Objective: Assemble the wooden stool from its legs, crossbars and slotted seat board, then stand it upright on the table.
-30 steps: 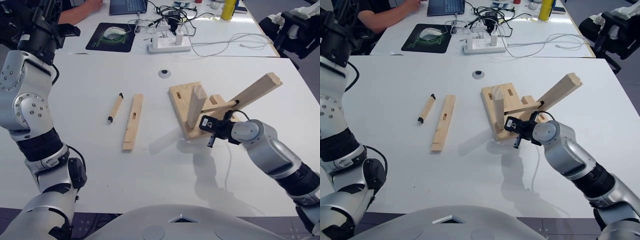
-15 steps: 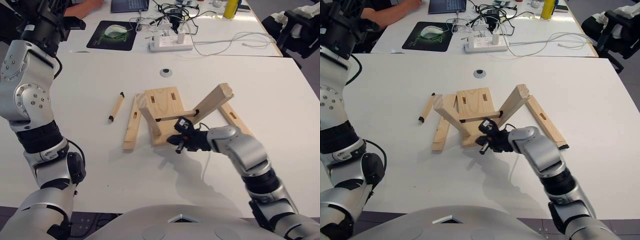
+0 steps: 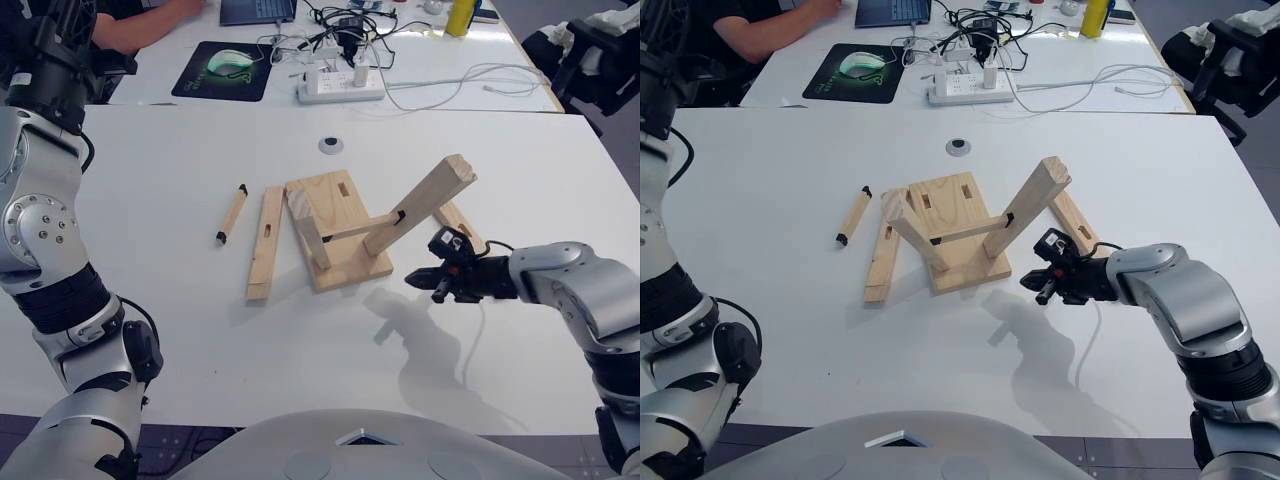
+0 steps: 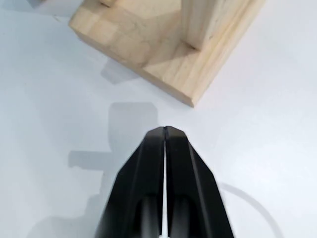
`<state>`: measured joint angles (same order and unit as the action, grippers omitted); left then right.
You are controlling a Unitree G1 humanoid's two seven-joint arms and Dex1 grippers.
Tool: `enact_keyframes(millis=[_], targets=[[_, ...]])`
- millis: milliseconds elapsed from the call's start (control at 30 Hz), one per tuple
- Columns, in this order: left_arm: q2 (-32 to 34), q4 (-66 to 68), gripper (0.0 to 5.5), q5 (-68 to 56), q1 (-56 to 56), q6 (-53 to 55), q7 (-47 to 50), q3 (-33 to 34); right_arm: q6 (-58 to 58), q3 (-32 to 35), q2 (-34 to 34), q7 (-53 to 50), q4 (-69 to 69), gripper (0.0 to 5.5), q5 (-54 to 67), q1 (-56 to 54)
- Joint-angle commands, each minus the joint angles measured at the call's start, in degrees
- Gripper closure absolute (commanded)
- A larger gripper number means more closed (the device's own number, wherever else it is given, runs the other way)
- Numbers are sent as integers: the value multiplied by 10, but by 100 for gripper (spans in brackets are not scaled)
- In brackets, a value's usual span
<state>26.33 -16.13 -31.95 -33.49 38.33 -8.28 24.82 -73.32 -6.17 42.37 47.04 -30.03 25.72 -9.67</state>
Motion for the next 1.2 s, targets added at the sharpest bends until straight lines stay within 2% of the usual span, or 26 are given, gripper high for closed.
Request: enact_keyframes(millis=[33,100,233,333,567,700,867,967,1033,1100,1200], targets=[[5,19,548,-2,-15,0,-9,-13,2,22,-102,-61,-37,550,30,36],[7,24,548,-2,-18,-2,-13,-14,1,28,-134,-84,-45,550,40,49],[10,31,548,-1,-23,-2,-17,-17,20,-17,-160,-125,-49,550,28,57],[10,40,548,0,-29,-3,-21,-22,26,-68,-226,-162,-33,550,33,62],[7,94,548,5,-73,-10,-49,-55,40,-136,-362,-259,-4,550,24,88],[12,110,548,8,-88,-11,-61,-64,48,-168,-373,-339,1,550,-34,93],[13,119,548,11,-93,-13,-65,-65,41,-174,-379,-385,3,550,-64,98],[12,119,548,13,-93,-14,-65,-65,39,-161,-385,-410,13,550,-81,100],[12,114,548,13,-91,-13,-62,-64,15,-135,-359,-443,-2,550,-114,100],[13,103,548,12,-84,-11,-57,-59,-4,-73,-324,-465,-22,550,-139,99],[15,83,548,11,-68,-8,-48,-46,28,7,-271,-475,-16,550,-172,77]])
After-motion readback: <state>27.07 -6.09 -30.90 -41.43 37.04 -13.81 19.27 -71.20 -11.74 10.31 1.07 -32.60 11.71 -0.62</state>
